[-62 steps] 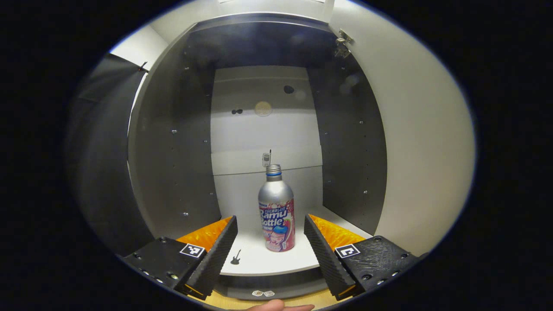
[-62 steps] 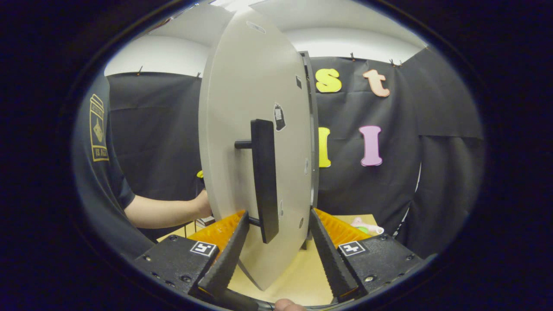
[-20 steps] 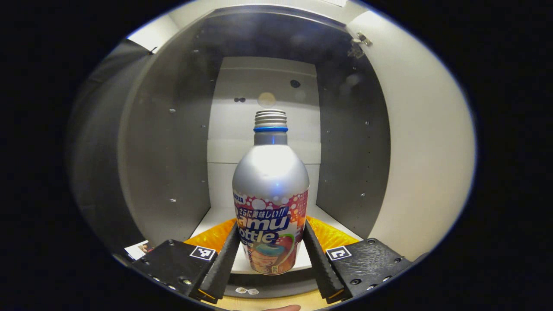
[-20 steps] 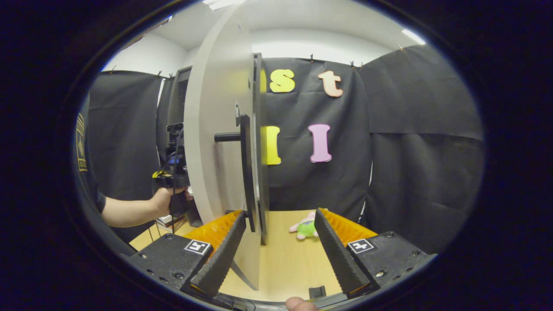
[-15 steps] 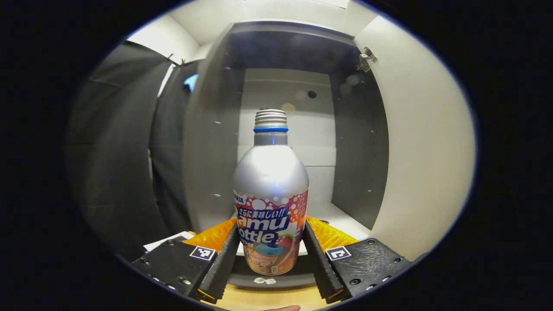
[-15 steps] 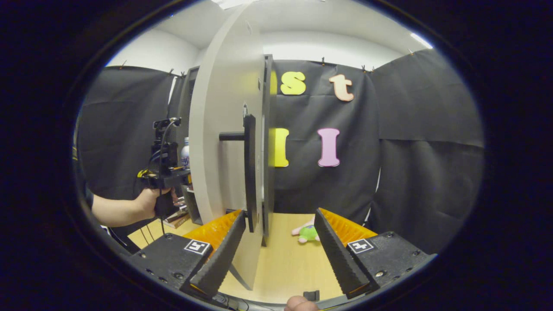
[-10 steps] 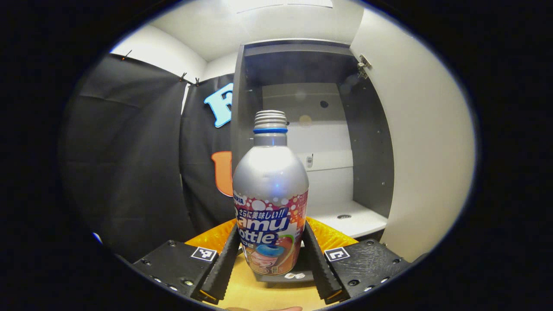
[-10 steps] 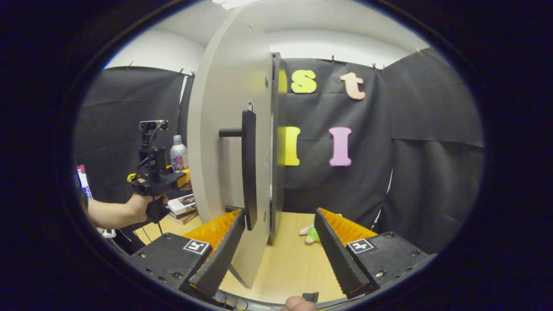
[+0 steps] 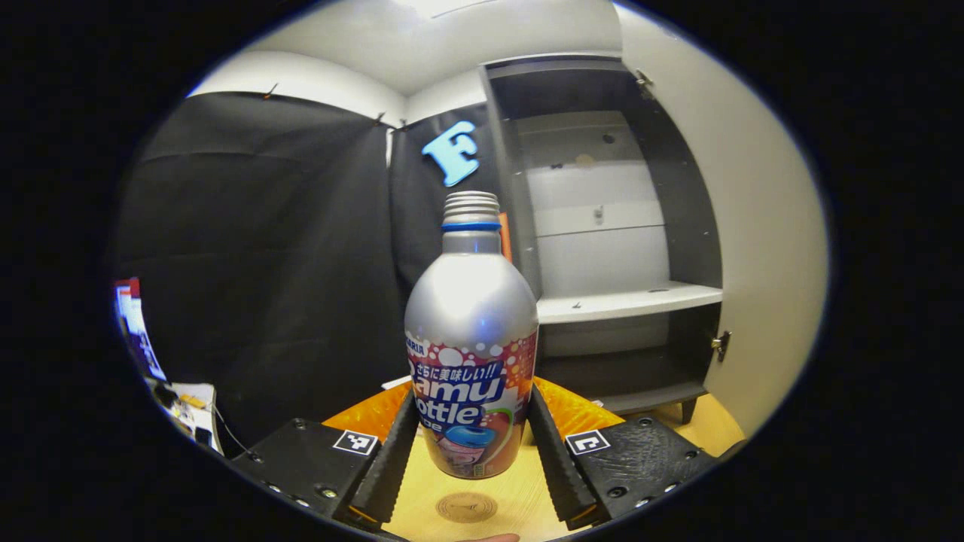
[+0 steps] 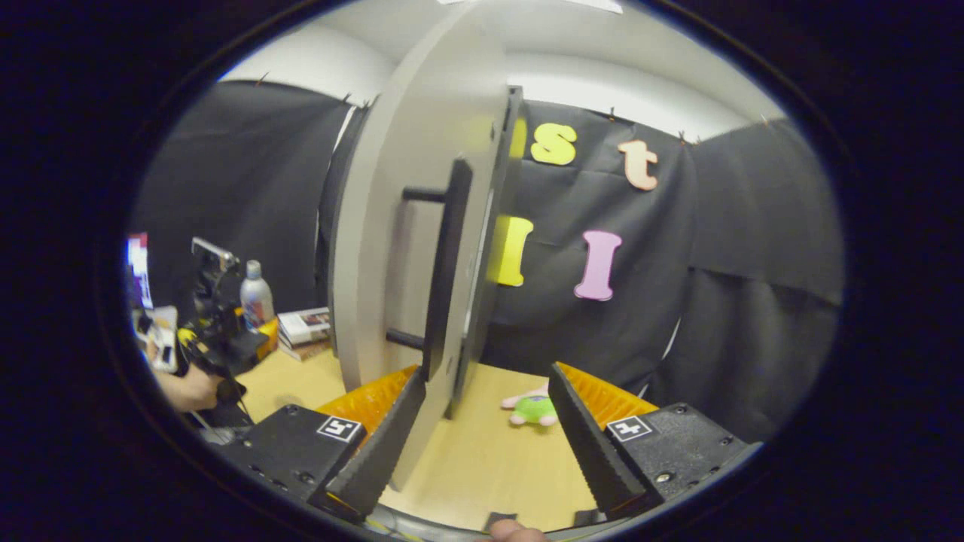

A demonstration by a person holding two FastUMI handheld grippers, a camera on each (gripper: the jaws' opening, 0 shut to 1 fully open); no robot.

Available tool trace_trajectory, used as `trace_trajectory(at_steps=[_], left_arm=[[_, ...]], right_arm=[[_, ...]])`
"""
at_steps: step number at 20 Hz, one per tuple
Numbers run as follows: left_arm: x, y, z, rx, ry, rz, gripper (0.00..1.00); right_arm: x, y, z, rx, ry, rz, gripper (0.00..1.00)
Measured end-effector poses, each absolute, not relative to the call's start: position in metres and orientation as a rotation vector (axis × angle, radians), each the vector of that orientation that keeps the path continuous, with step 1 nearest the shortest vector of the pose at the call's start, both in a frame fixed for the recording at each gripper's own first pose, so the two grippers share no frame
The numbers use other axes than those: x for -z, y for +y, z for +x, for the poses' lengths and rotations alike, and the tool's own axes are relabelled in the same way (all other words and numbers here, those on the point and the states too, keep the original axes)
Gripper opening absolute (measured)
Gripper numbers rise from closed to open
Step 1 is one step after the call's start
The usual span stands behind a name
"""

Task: Open the cabinet door with the right hand, grasp the bottle in the cabinet with the left hand and place it on the coaster, then close the cabinet door with the right hand.

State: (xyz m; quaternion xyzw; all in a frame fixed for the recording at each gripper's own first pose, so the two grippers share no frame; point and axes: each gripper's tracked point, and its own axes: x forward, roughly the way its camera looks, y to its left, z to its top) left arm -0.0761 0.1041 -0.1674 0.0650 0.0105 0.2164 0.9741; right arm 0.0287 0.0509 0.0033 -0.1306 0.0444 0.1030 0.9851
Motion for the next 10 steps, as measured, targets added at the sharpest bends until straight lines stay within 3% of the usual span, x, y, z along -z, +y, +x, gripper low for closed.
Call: trace_trajectory(at_steps=[3, 10], left_arm=[[0.214, 0.122, -0.087, -0.48, 0.048, 0.183, 0.76], [0.3, 0.134, -0.071, -0.505, 0.089, 0.13, 0.76]], right_arm=[[-0.006, 0.058, 0.034, -0.172, 0.03, -0.338, 0.95], [0.007, 0.056, 0.03, -0.152, 0.088, -0.308, 0.99]])
